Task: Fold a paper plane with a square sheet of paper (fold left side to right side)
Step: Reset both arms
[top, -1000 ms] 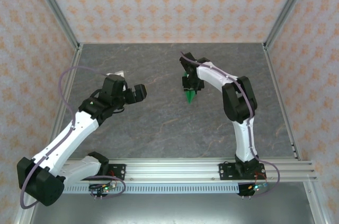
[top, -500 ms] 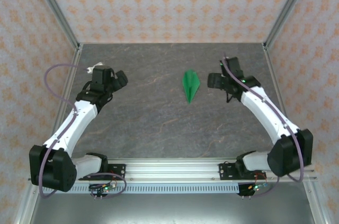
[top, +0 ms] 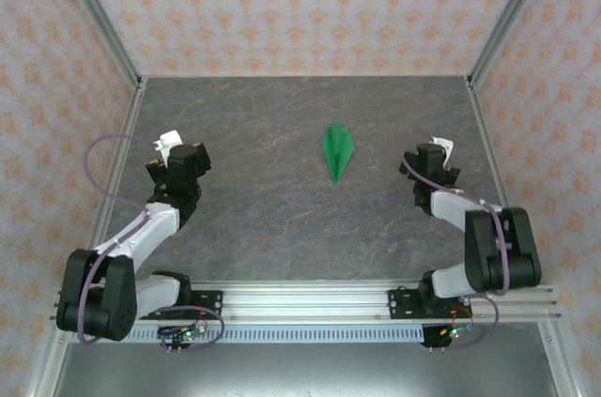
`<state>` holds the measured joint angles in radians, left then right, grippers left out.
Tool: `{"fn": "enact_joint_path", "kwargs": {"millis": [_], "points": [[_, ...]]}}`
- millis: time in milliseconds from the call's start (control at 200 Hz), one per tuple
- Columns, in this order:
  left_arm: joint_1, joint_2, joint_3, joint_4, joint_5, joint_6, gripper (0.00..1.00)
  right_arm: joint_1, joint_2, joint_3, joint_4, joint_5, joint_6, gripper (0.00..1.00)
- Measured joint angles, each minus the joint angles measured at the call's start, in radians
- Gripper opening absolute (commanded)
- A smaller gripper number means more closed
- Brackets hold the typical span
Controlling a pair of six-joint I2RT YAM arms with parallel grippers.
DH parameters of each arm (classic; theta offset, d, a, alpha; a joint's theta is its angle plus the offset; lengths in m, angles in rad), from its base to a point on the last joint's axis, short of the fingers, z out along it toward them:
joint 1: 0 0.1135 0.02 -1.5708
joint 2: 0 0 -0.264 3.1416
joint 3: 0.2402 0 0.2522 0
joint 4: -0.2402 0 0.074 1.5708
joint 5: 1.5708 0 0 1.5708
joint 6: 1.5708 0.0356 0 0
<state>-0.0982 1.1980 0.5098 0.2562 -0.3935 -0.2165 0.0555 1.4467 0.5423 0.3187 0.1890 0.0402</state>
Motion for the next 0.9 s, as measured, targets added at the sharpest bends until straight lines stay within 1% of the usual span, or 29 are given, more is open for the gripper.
{"fn": "enact_joint_path", "kwargs": {"millis": [85, 225, 360, 440, 570, 901], "points": [[0.000, 0.041, -0.047, 0.103, 0.008, 0.062, 0.99, 0.000, 0.046, -0.018, 0.113, -0.019, -0.026, 1.00], [0.000, 0.110, -0.107, 0.261, 0.066, 0.141, 0.99, 0.000, 0.060, -0.127, 0.341, -0.063, -0.061, 1.00], [0.000, 0.254, -0.135, 0.443, 0.143, 0.197, 1.00, -0.005, 0.074, -0.150, 0.379, -0.112, -0.080, 1.00], [0.007, 0.305, -0.131, 0.446, 0.196, 0.212, 1.00, -0.023, 0.075, -0.140, 0.393, -0.142, -0.080, 1.00], [0.036, 0.310, -0.117, 0.451, 0.249, 0.217, 1.00, -0.039, 0.075, -0.134, 0.412, -0.161, -0.080, 1.00], [0.041, 0.310, -0.108, 0.467, 0.283, 0.217, 1.00, -0.039, 0.075, -0.134, 0.416, -0.175, -0.080, 1.00]]}}
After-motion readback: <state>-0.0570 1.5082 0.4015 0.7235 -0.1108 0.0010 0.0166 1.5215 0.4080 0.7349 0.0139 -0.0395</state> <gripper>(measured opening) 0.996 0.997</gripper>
